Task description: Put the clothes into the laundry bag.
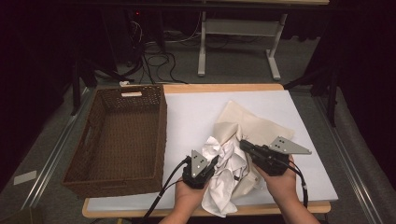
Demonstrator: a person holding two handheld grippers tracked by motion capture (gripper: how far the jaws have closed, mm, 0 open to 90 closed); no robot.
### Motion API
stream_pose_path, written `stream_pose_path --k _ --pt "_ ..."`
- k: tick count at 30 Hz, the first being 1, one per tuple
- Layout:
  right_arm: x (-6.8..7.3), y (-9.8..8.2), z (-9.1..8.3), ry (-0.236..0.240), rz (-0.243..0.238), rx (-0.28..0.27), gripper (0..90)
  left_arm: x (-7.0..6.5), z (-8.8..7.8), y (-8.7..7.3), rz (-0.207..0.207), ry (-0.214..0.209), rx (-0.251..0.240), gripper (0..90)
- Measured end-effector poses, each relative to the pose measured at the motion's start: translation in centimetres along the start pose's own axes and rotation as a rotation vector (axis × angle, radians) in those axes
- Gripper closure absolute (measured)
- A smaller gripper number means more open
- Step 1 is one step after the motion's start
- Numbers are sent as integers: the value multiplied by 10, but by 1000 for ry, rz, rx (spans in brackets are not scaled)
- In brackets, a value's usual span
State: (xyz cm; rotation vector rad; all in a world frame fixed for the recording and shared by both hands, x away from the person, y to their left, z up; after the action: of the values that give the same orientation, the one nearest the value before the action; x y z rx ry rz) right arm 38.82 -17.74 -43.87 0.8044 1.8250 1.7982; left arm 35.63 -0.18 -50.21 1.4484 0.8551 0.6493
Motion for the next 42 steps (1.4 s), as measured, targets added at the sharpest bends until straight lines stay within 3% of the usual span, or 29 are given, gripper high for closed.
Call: stream_pose_path --k 5,7,9,11,16,20,24,26,33,36,42 --pt "0 6 10 4 -1 -6 875 -8 -1 -4 32 -11 2 811" --pt "2 3 7 8 -4 -4 875 -10 0 -4 35 -16 1 811" --pt "3 -3 -1 9 6 6 874 -10 1 -5 64 -17 3 811" --pt "3 -9 -8 6 19 18 873 -8 3 -2 83 -10 2 811" --pt "3 -24 -23 -4 24 48 873 5 8 6 85 25 3 811" --pt "1 -26 -25 -6 46 32 873 -6 11 6 97 -1 6 813" --pt "2 -25 -25 -7 30 26 873 -19 12 -2 108 -36 11 813" --pt "2 -24 -26 -8 26 17 873 -25 13 -8 129 -52 37 813" --pt "5 -12 -25 -3 -21 -16 871 -28 15 -10 170 -31 18 808" --pt "5 -9 -24 -8 -17 -19 871 -24 8 -4 139 -9 -18 804" --pt "8 -12 -20 -4 -8 -12 870 -16 -3 -3 103 22 -28 747"
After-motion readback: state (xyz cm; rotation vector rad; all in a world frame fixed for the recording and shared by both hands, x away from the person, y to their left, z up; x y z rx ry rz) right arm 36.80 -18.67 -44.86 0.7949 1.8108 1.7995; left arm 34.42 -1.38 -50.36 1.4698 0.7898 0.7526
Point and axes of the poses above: each handheld gripper's, and its own axes: z roughly forward along the jaws, y roughly out of its top, x roughly to its left, the point moved 5 cm from there along z, roughly forward along the jaws, and after that the axes turned 15 degrees about -x, right-handed, at the moved point
